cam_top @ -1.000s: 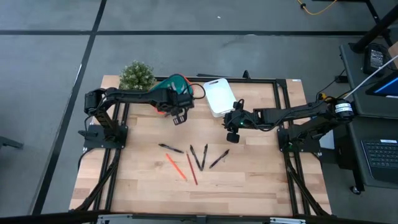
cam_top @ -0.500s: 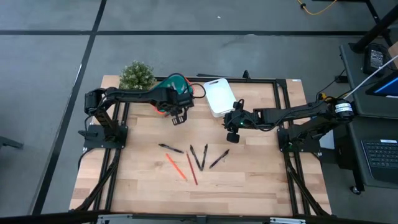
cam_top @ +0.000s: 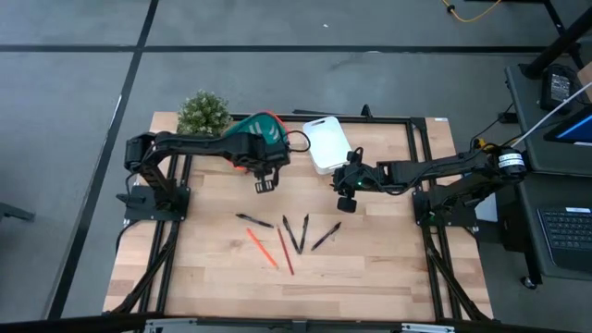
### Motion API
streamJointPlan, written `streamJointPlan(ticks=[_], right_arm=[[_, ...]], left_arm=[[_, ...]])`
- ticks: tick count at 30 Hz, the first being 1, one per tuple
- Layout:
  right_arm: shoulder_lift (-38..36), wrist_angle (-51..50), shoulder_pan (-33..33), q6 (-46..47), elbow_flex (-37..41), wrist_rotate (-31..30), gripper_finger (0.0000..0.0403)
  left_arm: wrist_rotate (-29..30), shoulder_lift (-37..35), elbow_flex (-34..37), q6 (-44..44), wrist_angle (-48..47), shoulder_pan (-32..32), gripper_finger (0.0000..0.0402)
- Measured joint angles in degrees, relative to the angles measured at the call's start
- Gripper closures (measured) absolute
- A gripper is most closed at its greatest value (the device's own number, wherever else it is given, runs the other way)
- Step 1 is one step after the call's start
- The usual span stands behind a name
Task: Sort pens & pencils
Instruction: Adjust the green basket
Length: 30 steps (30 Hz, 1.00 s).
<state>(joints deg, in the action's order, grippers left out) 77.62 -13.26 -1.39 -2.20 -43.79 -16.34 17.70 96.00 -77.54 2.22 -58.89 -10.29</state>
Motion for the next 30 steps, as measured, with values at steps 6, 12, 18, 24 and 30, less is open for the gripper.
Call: streamJointPlan(ticks=[6, 12, 18, 24, 30], right_arm=[[0.02, -0.34, 0.0, -0.01, 0.0, 0.0, 0.0264], [0.02, -0.37, 0.01, 0.03, 0.0, 0.0, 0.0264], [0.02, -0.37, 0.0, 0.03, 0.0, 0.0, 0.0264], [0.02, -0.35, 0.0, 0.07, 0.0, 0.0, 0.0264], [0.02, -0.37, 0.01, 0.09, 0.0, 0.0, 0.0264]], left_arm=[[5.33, -0.56, -0.41, -0.13, -1.76, -1.24, 0.0398], [5.45, -0.69, -0.41, -1.35, -1.62, -4.95, 0.0401], [4.12, -0.67, -0.41, -2.76, -1.46, -9.52, 0.0401], [0.58, -0.67, -0.39, -2.93, 0.27, -12.93, 0.0401], [-2.73, -0.52, -0.3, -3.88, 0.6, -13.76, 0.0401]])
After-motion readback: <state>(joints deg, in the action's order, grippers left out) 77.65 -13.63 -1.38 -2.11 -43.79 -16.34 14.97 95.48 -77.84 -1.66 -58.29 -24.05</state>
